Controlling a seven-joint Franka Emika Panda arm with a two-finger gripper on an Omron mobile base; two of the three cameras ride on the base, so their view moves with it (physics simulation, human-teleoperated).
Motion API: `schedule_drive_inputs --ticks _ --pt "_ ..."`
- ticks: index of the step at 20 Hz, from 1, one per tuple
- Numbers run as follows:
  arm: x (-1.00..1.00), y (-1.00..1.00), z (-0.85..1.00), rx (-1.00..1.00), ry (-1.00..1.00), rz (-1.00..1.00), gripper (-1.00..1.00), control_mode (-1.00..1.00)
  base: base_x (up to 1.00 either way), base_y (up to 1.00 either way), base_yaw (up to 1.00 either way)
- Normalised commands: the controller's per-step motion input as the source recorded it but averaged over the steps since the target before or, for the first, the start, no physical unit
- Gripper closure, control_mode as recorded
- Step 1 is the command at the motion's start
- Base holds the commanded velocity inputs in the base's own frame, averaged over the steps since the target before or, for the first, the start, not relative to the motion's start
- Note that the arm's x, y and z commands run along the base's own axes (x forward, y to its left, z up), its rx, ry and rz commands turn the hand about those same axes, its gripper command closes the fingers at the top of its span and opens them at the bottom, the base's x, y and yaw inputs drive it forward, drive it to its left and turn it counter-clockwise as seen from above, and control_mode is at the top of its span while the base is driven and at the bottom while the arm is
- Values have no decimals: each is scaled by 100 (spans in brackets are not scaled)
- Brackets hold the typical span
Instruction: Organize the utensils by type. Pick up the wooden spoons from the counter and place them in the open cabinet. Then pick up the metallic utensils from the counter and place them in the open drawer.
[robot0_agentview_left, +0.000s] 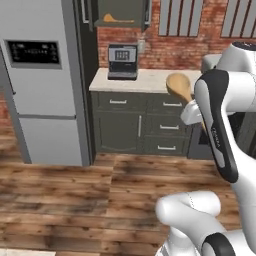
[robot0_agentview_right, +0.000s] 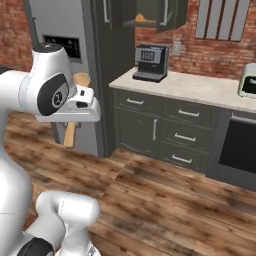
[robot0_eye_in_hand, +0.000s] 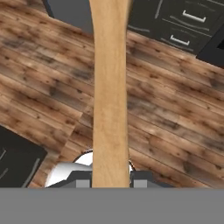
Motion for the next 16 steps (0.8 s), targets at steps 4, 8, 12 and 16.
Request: schedule_drive_inputs --ticks 4,8,12,16 --pt "0 0 0 0 0 0 100 100 100 0 -1" --pt "0 0 0 0 0 0 100 100 100 0 -1" --pt "0 0 0 0 0 0 100 100 100 -1 -6" --pt "0 0 0 0 0 0 100 100 100 0 -10"
